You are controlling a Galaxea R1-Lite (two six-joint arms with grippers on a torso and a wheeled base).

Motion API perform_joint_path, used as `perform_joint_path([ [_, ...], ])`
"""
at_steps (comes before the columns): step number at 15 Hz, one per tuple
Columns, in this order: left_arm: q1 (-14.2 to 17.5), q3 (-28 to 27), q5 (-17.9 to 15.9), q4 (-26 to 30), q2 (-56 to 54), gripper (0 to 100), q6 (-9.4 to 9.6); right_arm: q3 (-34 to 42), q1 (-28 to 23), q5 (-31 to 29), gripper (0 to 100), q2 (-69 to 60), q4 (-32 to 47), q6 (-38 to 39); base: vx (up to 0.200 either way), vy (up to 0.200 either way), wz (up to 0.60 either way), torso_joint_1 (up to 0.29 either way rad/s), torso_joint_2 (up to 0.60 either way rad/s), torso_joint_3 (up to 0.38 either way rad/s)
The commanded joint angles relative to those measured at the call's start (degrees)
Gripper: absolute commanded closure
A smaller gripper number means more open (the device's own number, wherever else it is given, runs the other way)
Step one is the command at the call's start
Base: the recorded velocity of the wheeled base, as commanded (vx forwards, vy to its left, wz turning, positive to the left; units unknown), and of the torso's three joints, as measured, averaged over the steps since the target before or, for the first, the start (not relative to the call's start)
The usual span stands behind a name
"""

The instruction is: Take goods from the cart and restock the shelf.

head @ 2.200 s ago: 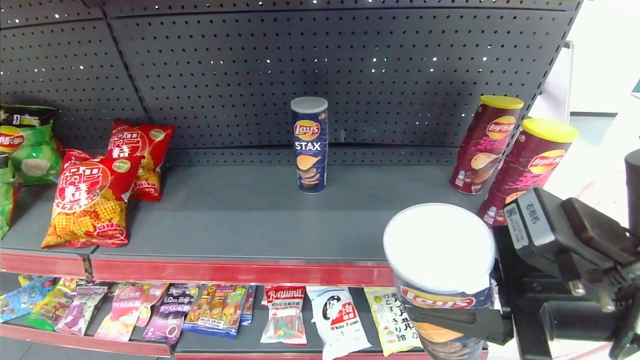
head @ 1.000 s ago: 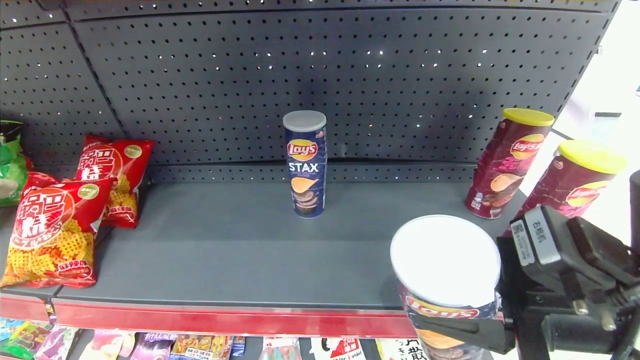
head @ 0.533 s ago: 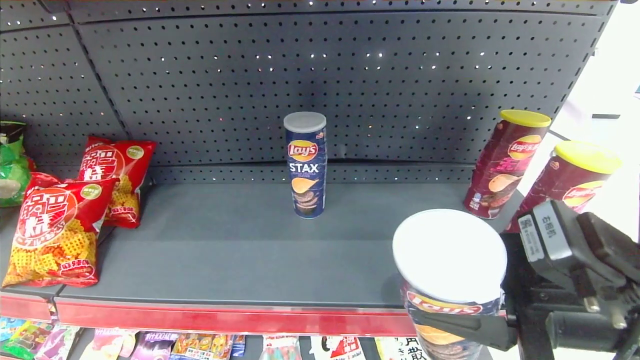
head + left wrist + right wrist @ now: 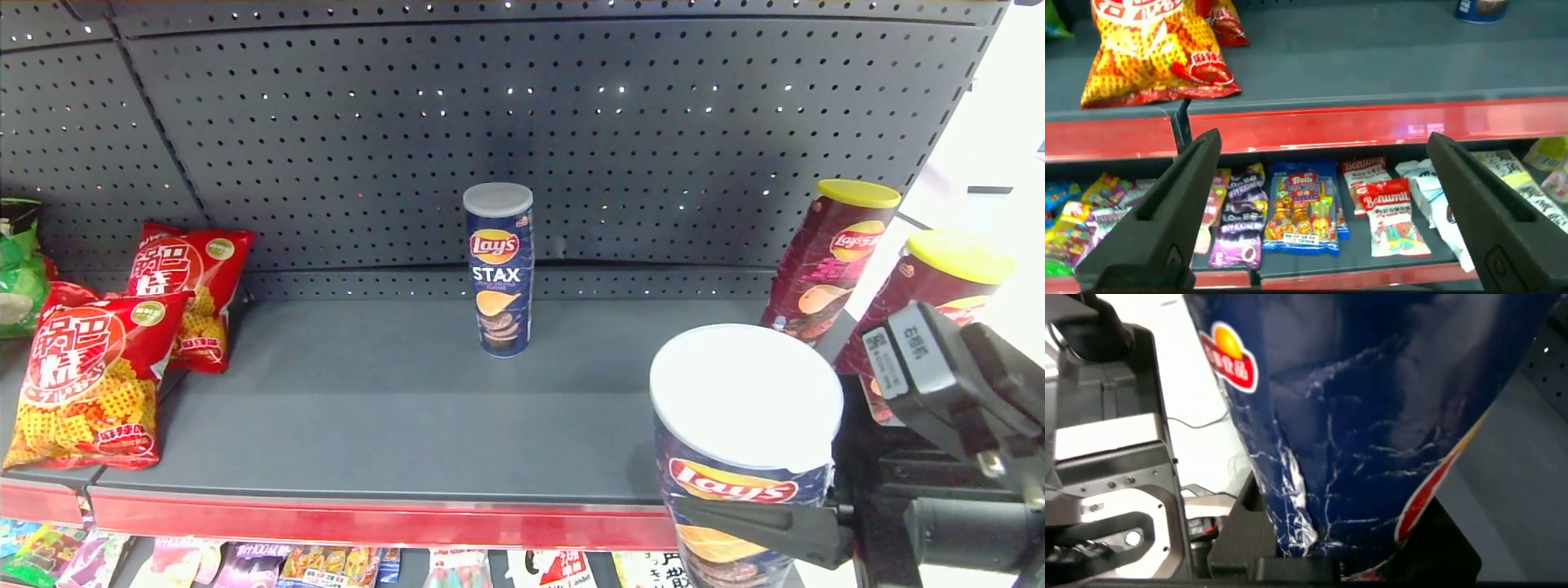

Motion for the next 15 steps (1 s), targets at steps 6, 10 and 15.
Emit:
perform_joint_path([
  [6, -6.2, -18.8, -3.0, -7.2, 26.3, 0, 2.76, 0.3, 0.0, 1.7, 100, -0.6, 0.0, 1.8, 0.000, 0.000, 0.00, 0.000, 0.00, 0.000],
  [10, -6.6, -21.6, -7.9, -22.8, 47.0, 0, 5.22, -0.2, -0.2, 1.8, 100, -0.5, 0.0, 3.2, 0.000, 0.000, 0.00, 0.000, 0.00, 0.000],
  [15, -6.4, -26.8, -17.8, -27.3, 65.7, 0, 12.25, -1.3, -0.4, 1.8, 100, -0.8, -0.2, 5.0, 0.000, 0.000, 0.00, 0.000, 0.00, 0.000],
])
